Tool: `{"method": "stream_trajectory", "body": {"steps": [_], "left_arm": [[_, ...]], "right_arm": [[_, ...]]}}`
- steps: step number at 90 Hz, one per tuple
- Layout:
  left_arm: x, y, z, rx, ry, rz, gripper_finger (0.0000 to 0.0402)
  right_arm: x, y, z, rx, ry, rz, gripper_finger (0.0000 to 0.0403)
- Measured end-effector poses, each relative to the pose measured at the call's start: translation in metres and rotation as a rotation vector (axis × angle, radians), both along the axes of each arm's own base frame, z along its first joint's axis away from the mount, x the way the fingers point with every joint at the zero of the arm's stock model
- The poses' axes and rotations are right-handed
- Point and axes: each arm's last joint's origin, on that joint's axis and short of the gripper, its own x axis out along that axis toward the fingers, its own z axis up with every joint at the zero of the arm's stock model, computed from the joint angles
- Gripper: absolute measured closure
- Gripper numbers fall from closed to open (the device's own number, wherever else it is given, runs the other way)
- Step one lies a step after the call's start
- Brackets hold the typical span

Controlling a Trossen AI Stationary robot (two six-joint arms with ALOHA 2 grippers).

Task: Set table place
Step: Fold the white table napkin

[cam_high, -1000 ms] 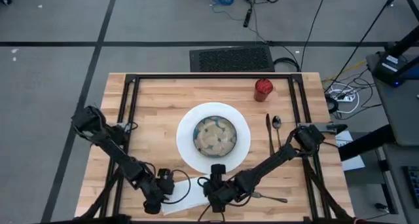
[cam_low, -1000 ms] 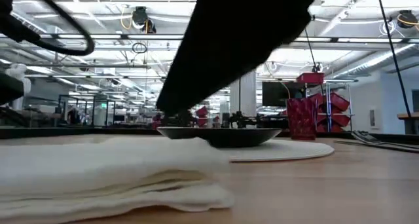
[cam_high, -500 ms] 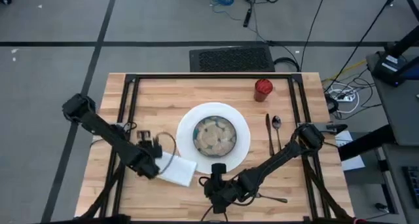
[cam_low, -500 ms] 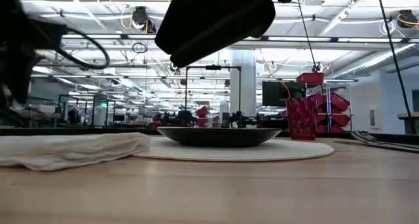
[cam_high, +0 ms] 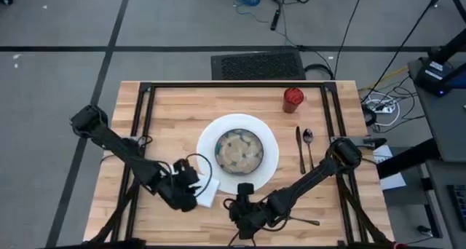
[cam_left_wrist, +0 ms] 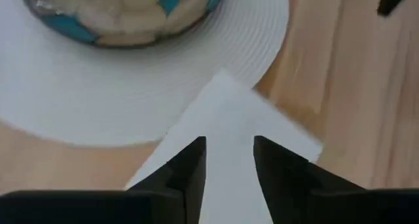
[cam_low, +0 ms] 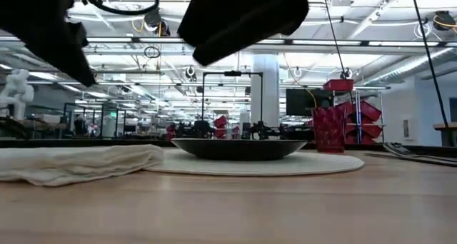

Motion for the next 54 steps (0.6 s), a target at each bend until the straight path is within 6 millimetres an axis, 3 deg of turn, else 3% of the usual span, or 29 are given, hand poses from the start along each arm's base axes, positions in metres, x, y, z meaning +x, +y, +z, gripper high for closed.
{"method": "stream_trajectory", "body": {"steps": [29, 54], "left_arm": [[0.022, -0.02, -0.058, 0.02, 0.053, 0.012, 0.0288], [-0.004, -0.043, -0.056, -0.154, 0.271, -0.203, 0.0288]], "right_arm": [[-0.017, 0.007, 0.028, -0.006, -0.049, -0.008, 0.0204], [-0.021, 0.005, 0.032, -0.022, -0.053, -0.025, 0.0204]]}}
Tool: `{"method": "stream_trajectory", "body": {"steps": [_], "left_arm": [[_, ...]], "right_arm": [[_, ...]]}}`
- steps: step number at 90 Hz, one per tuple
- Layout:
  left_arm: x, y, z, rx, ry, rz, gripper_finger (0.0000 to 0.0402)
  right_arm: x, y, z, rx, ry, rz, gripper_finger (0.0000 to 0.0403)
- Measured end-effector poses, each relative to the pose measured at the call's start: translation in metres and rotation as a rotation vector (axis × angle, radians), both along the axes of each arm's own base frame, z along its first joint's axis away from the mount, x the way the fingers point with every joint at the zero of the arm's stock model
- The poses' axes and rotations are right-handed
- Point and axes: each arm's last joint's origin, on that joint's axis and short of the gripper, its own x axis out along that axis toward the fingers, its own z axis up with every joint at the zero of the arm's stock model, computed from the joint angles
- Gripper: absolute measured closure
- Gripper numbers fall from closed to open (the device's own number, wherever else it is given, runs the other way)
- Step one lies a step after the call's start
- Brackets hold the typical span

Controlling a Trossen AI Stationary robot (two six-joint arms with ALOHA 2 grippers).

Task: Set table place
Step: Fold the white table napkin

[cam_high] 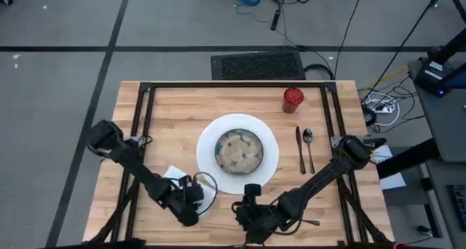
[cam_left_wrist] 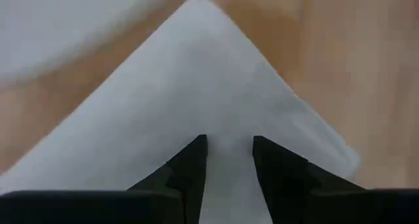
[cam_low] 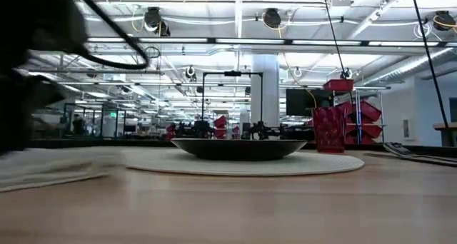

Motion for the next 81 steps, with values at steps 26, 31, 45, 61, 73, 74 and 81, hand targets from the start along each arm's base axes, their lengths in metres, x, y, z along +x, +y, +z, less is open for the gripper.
{"method": "stream_trajectory", "body": {"steps": [26, 31, 45, 61, 73, 74, 81], "left_arm": [[-0.048, -0.002, 0.048, -0.08, 0.128, -0.105, 0.0288], [-0.056, 0.004, 0.061, -0.044, 0.074, -0.035, 0.0288], [-0.077, 0.022, 0.079, 0.028, -0.003, 0.256, 0.0288], [-0.092, 0.037, 0.069, 0.149, 0.236, 0.482, 0.0288], [-0.091, 0.04, 0.058, 0.161, 0.329, 0.51, 0.0288], [-0.09, 0.04, 0.057, 0.157, 0.339, 0.512, 0.0288], [-0.089, 0.042, 0.047, 0.108, 0.433, 0.527, 0.0288]], "right_arm": [[0.001, -0.002, 0.0, -0.004, 0.0, -0.009, 0.0204], [0.001, -0.003, 0.0, -0.004, 0.0, -0.011, 0.0204], [0.003, -0.006, 0.0, -0.005, -0.001, -0.02, 0.0204], [0.004, -0.006, 0.0, 0.0, -0.001, -0.025, 0.0204], [0.004, -0.006, 0.0, 0.002, -0.001, -0.028, 0.0204], [0.004, -0.006, 0.0, 0.002, -0.001, -0.028, 0.0204], [0.004, -0.006, 0.0, 0.007, -0.003, -0.032, 0.0204]]}}
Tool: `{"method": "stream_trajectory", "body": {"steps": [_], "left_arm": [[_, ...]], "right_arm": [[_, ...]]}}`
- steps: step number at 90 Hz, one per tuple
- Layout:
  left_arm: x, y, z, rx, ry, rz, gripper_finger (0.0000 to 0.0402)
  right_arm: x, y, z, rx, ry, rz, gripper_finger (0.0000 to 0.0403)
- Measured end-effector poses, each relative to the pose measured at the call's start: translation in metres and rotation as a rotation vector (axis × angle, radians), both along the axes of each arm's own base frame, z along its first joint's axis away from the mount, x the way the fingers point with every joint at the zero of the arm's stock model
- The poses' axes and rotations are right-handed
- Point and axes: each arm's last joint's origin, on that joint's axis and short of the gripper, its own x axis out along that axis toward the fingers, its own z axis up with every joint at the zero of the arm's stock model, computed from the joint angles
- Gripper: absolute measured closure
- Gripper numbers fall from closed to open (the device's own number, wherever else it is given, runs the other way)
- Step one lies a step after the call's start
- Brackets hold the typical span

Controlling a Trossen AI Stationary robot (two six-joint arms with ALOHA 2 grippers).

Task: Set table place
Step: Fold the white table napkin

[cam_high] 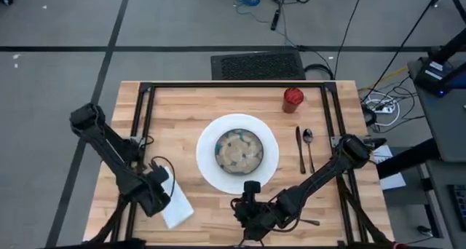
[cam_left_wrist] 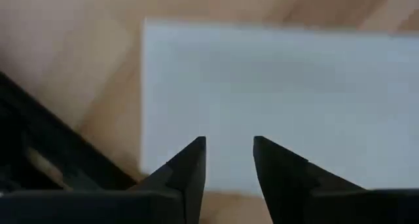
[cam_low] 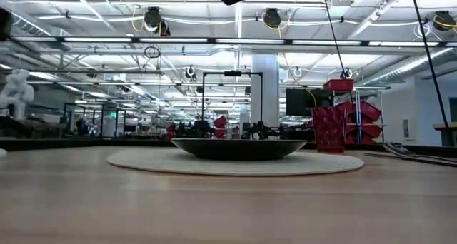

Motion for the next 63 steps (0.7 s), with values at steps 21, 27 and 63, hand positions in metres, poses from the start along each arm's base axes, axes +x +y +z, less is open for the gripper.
{"method": "stream_trajectory", "body": {"steps": [21, 27, 63], "left_arm": [[-0.001, 0.027, -0.025, 0.022, 0.123, 0.078, 0.0288], [0.003, 0.032, -0.03, 0.01, 0.116, 0.078, 0.0288], [0.029, 0.084, -0.046, -0.05, 0.12, 0.037, 0.0288]], "right_arm": [[0.0, 0.0, 0.0, 0.001, 0.0, -0.001, 0.0204], [0.0, 0.0, 0.0, 0.002, 0.0, -0.001, 0.0204], [0.0, 0.0, 0.0, 0.001, 0.003, 0.003, 0.0204]]}}
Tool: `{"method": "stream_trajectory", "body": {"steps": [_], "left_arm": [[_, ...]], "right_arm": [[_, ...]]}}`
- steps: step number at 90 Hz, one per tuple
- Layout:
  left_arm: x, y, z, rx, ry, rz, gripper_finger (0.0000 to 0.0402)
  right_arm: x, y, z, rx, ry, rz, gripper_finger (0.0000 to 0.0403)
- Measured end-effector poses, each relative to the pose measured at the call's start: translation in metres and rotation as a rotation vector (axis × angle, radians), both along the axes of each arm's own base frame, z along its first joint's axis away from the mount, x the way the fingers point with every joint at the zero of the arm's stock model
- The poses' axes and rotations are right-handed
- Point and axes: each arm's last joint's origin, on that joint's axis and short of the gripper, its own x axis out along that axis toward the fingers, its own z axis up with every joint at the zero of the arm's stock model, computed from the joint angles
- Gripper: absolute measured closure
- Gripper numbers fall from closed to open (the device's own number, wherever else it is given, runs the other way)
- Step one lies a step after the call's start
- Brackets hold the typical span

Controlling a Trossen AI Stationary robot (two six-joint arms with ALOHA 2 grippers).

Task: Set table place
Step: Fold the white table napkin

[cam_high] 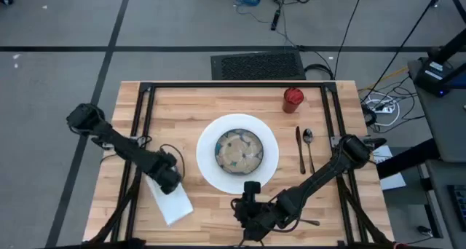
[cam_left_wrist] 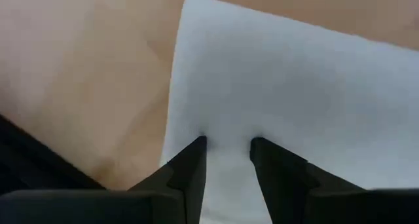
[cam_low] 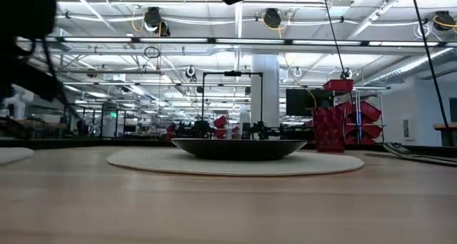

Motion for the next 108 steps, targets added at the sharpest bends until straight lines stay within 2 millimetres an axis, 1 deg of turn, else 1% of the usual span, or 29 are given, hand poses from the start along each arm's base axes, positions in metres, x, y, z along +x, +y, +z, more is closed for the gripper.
{"method": "stream_trajectory", "body": {"steps": [15, 29, 43, 59, 72, 79, 87, 98, 108], "left_arm": [[0.011, 0.029, 0.0, 0.036, -0.015, -0.014, 0.0288], [0.017, 0.057, 0.0, 0.056, -0.013, -0.004, 0.0288], [0.024, 0.082, 0.008, 0.06, 0.003, -0.044, 0.0288], [0.033, 0.108, 0.029, 0.129, 0.017, -0.088, 0.0288], [0.039, 0.122, 0.056, 0.169, 0.052, -0.066, 0.0288], [0.045, 0.118, 0.067, 0.154, 0.011, -0.053, 0.0288], [0.053, 0.104, 0.069, 0.078, -0.064, -0.076, 0.0288], [0.064, 0.074, 0.062, 0.034, -0.19, -0.118, 0.0288], [0.067, 0.043, 0.054, -0.027, -0.275, -0.158, 0.0288]], "right_arm": [[0.0, 0.0, 0.0, -0.002, 0.001, 0.003, 0.0204], [0.0, 0.0, 0.0, -0.002, 0.001, 0.003, 0.0204], [0.0, 0.001, 0.0, -0.001, 0.001, 0.005, 0.0204], [-0.001, 0.001, 0.0, 0.001, 0.001, 0.004, 0.0204], [-0.001, 0.001, 0.0, 0.003, 0.006, 0.001, 0.0204], [-0.002, 0.001, -0.001, 0.007, 0.012, -0.005, 0.0204], [-0.004, 0.002, -0.001, 0.011, 0.018, -0.01, 0.0204], [-0.007, 0.006, -0.002, 0.012, 0.023, -0.003, 0.0204], [-0.009, 0.01, -0.002, 0.015, 0.023, 0.002, 0.0204]]}}
